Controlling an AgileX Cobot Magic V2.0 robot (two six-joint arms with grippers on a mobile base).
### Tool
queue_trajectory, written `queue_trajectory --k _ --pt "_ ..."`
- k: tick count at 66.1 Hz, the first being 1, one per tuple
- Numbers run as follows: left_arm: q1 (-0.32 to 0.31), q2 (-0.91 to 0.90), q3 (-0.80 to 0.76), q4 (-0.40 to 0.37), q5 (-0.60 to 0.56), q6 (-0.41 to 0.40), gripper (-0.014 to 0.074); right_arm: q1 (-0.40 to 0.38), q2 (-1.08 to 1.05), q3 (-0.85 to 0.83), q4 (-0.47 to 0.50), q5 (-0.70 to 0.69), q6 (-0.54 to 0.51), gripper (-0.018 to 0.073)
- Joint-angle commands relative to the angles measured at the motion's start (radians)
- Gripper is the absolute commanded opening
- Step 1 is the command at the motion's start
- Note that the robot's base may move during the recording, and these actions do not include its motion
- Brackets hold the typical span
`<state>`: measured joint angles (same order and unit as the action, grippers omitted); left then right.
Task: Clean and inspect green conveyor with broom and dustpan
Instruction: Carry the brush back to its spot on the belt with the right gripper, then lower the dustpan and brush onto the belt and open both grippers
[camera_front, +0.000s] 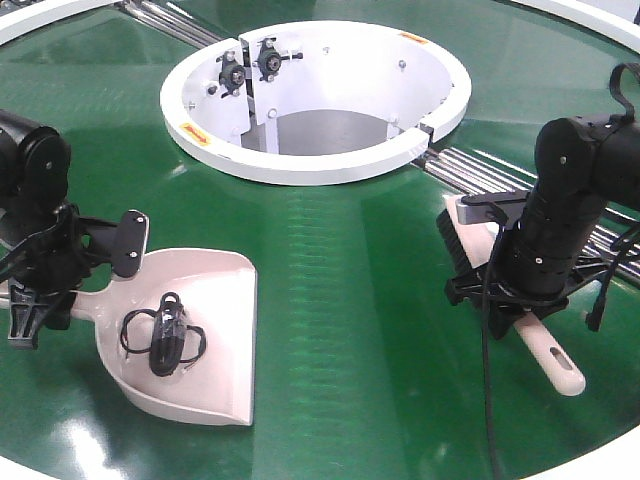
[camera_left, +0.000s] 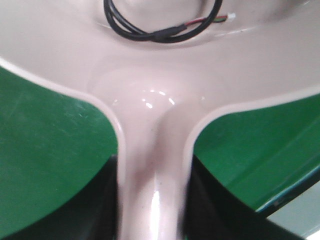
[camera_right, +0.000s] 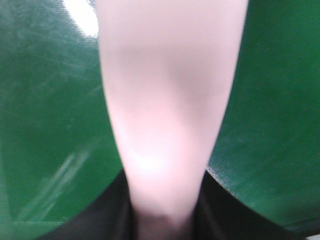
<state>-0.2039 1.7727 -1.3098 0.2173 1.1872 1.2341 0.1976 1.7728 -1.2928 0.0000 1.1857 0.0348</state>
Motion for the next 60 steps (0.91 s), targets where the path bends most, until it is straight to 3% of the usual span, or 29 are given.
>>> queue_trajectory --k 1,21,38,60 --pt "-0.008 -0.045 -0.027 -0.005 0.008 -0.003 -0.0006 -0.006 -0.052 -0.024 0.0 0.007 -0.021 -0.0001" --pt "-0.007 -0.045 -0.027 -0.006 0.01 -0.003 -0.0006 -0.006 -0.052 -0.024 0.007 0.006 -0.035 -0.0001" --pt "-0.007 -0.045 -0.027 -0.077 0.033 -0.003 0.0003 -0.006 -0.052 -0.024 0.007 0.012 -0.035 -0.0001" --pt "-0.007 -0.045 -0.027 -0.083 0.035 -0.003 0.0118 -0.006 -0.052 -0.024 0.007 0.014 -0.04 -0.0001"
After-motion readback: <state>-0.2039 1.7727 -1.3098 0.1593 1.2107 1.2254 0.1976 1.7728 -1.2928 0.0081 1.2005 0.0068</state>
